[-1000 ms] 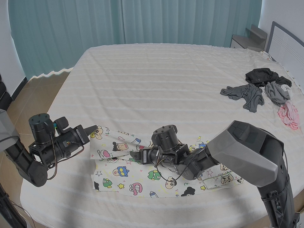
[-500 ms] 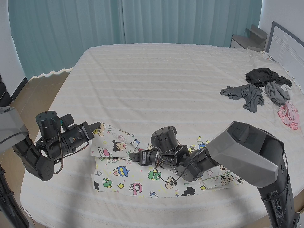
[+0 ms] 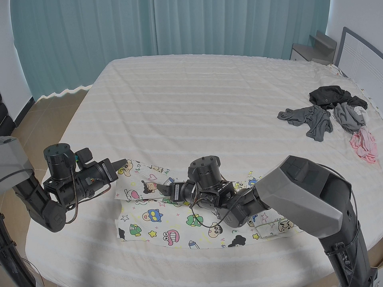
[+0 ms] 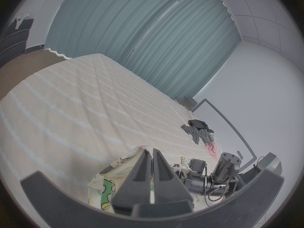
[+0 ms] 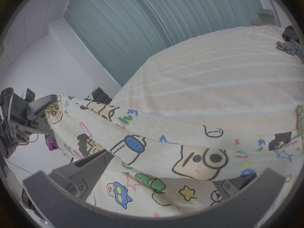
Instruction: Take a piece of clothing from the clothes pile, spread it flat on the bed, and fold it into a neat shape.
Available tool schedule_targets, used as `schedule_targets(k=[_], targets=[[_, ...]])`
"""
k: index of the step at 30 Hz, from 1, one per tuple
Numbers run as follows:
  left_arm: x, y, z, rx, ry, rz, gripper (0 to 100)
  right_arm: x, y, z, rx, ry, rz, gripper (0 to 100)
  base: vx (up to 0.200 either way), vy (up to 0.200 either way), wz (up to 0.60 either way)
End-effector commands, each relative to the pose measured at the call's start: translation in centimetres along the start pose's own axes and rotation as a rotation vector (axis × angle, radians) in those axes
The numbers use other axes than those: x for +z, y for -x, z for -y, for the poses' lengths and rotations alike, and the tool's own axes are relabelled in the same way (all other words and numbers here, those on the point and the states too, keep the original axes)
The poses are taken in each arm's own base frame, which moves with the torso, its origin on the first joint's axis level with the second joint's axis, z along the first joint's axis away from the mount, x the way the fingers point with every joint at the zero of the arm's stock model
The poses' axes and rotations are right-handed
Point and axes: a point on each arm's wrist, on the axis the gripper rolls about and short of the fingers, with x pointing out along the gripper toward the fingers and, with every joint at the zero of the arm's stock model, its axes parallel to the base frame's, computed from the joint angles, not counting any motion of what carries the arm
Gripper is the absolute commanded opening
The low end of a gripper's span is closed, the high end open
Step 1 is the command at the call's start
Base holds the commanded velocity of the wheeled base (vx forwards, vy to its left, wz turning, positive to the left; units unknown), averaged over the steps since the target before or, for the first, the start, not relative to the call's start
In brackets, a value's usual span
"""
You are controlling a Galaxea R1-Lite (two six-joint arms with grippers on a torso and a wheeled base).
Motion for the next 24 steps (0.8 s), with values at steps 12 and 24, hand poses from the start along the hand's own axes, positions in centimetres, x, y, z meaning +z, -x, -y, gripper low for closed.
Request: schedule_targets(k=[12, 24], targets=[[0.7, -1.1, -0.9, 0.01, -0.035, 0.019, 0, 0.2, 4.4, -0.1, -0.019, -0.061, -0.061, 100, 0.0, 0.0, 0.0], [-0.1, -4.0, -2.6, 0.012, -0.146, -0.005, 0, 1.7, 11.1, -0.6, 0.047, -0.183, -0.123, 100, 0.0, 0.0, 0.0]])
